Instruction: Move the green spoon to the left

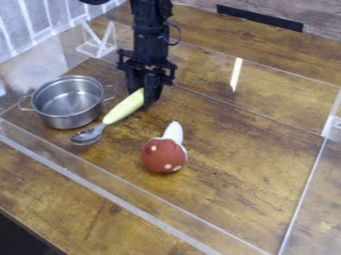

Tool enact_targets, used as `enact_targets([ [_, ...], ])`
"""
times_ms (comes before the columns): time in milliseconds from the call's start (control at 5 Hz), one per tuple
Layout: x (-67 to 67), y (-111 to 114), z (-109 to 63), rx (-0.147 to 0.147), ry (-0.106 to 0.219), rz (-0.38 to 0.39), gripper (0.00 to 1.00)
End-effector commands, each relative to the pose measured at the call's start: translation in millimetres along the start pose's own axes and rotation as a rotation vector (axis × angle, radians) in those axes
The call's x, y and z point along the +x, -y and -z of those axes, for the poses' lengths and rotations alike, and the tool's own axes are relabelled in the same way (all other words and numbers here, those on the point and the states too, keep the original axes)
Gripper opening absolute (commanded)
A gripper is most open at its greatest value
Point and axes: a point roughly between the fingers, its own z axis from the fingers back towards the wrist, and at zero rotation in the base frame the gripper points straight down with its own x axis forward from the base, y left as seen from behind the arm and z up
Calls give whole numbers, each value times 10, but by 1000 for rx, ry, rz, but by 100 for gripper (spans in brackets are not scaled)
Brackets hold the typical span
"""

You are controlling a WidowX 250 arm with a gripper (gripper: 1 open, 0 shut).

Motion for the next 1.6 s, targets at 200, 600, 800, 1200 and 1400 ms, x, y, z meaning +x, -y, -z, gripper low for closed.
enact_targets([
  [200,-38,-78,-418,45,83,47,0],
  [600,-102,-220,-484,59,56,108,0],
  [800,-145,-355,-562,62,48,139,0],
  [1200,-66,-400,-490,28,35,-18,0],
  [1400,-74,-422,-527,25,24,4,0],
])
